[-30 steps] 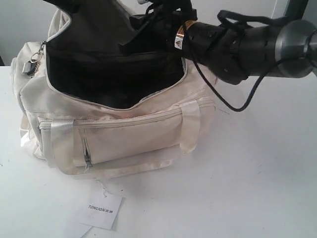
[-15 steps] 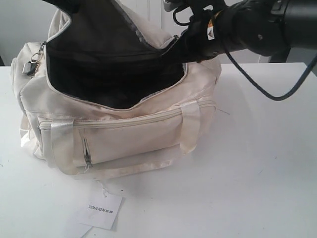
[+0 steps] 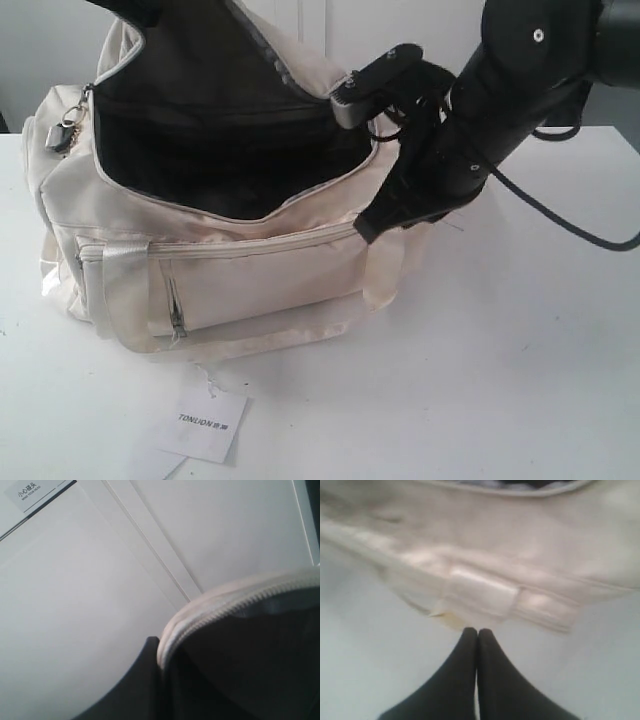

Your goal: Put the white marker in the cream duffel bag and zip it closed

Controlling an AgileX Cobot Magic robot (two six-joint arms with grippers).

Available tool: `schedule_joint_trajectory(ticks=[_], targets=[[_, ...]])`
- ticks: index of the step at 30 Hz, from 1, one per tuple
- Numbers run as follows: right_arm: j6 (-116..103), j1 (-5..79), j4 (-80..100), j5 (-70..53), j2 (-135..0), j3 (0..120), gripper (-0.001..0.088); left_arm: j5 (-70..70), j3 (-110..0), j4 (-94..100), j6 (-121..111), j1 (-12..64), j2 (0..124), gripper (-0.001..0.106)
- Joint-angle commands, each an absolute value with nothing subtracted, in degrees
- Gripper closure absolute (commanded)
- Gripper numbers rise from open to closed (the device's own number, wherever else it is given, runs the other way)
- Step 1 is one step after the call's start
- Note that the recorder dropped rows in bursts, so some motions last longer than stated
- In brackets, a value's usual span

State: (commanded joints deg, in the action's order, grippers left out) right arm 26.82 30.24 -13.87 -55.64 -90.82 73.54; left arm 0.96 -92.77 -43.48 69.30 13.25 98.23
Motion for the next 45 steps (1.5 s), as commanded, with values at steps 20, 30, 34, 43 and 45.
schedule_joint_trajectory(ticks=[20, 30, 34, 43, 45], targets=[[33.39, 30.24, -20.82, -54.14, -90.82, 73.54, 0.0868, 7.56, -92.77, -45.47, 59.41, 13.25, 98.2, 0.103], [33.39, 30.24, -20.5, -55.6, -90.82, 73.54, 0.0868, 22.85, -92.77, -45.07, 48.66, 12.02, 97.98, 0.105], [33.39, 30.24, -20.22, -55.72, -90.82, 73.54, 0.0868, 30.73, -92.77, -41.81, 45.55, 10.51, 97.98, 0.105], [33.39, 30.24, -19.62, -55.52, -90.82, 73.54, 0.0868, 49.15, -92.77, -40.56, 43.2, 7.46, 97.87, 0.042], [33.39, 30.24, -19.15, -55.64, -90.82, 73.54, 0.0868, 52.13, -92.77, -39.71, 41.5, 7.31, 97.34, 0.032]])
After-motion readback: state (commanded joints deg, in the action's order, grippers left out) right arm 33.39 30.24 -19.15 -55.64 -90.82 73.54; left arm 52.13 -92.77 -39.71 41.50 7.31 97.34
